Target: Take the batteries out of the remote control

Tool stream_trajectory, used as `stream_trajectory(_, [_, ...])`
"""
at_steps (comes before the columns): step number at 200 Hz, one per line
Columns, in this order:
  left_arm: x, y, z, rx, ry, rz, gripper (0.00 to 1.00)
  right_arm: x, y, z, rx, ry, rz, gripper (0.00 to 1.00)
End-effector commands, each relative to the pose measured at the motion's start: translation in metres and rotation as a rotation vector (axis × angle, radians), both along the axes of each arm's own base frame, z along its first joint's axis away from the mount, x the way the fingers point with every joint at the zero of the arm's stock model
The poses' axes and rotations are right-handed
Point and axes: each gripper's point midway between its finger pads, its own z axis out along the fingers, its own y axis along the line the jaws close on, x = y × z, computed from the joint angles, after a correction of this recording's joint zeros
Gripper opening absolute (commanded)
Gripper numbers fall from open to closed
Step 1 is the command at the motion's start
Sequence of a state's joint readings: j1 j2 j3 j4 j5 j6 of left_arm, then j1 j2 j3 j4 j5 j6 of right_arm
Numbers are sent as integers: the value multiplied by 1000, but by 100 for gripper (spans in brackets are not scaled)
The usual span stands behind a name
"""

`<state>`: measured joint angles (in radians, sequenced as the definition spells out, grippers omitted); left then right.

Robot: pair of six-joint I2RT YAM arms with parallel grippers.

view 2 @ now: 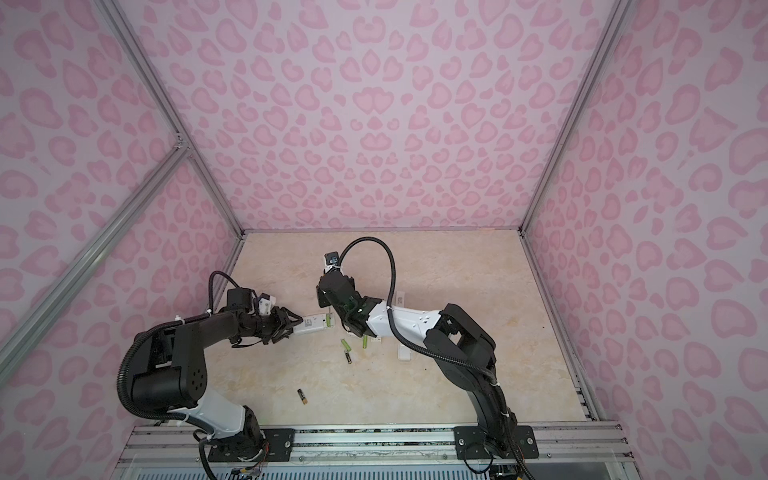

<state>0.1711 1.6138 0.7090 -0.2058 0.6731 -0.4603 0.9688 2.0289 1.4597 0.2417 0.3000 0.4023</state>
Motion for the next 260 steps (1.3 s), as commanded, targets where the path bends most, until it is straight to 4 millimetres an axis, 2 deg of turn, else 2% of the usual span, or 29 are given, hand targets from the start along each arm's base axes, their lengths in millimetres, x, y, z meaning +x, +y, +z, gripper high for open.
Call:
stream_trajectory(1, [-16,6,-16,50,93,16,54,3,-3,-4,7,-1,-31,0])
stream_trajectory(44, [-19,5,-16,50,93,14,53,7,-3,-19,47,54,-38,0])
stream_trajectory(88, [-25,3,-15,46,91,13,48,16,-18,-34,178,149,-87,0])
stream_trajectory(122, [-26,3,-15,47,91,18,43,22,-29,-35,307,202,-121,0])
stream_trajectory(159, [-27,3,-16,48,91,18,41,24,-36,-35,424,259,-139,0])
stream_trajectory(212, [-28,3,-16,49,95,22,40,22,-48,-29,455,251,-162,0])
stream_trajectory(260, [-28,3,-16,51,94,20,39,20,-52,-23,392,205,-166,0])
